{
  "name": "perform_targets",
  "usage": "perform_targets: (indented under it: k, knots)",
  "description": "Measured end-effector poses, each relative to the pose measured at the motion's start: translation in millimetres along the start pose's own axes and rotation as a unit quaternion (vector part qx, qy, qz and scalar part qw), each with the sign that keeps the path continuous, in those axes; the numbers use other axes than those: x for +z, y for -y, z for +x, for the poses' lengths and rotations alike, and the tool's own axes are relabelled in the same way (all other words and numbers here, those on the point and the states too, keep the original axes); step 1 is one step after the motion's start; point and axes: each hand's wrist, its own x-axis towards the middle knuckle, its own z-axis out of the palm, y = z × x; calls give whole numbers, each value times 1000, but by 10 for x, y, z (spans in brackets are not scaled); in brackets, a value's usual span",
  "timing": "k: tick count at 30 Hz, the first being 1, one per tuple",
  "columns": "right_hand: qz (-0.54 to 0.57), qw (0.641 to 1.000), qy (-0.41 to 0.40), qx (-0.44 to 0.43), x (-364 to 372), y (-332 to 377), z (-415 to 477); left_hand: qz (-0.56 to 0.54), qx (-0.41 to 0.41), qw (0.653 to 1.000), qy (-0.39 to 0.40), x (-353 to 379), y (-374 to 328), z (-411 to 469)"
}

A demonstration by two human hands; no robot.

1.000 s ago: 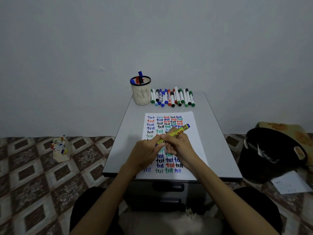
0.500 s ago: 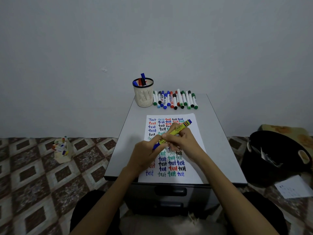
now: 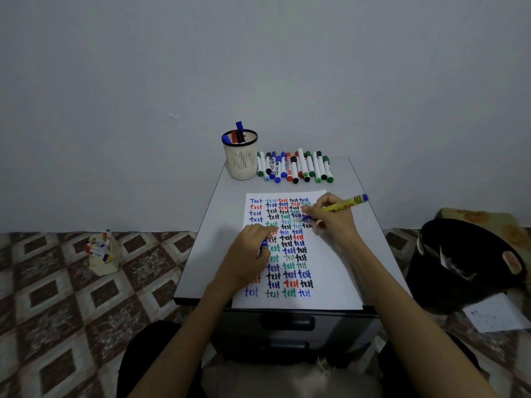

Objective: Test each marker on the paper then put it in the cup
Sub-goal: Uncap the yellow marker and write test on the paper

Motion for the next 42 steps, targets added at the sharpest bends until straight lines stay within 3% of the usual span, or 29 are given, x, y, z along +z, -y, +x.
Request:
perform_targets:
  k: [4, 8, 16, 25, 31, 42]
  knots:
    - [-33, 998, -41, -18, -8, -101, 43, -12, -6, 1000, 1, 1, 9, 15]
    - [-92, 994, -32, -39, -20, -142, 47, -22, -16, 1000, 2, 0, 8, 16]
    - [-80, 997, -5, -20, -22, -167, 72, -39, -41, 998, 15, -11, 6, 14]
    - [-184, 981, -15, -61, 17, -193, 89, -46, -53, 997, 20, -17, 2, 10]
    - [-139, 989, -19, -53, 0, -162, 58, -41, -54, 998, 20, -20, -6, 17]
    - [-167, 984, -29, -53, -16, -173, 65, -43, -51, 998, 14, -14, -6, 0]
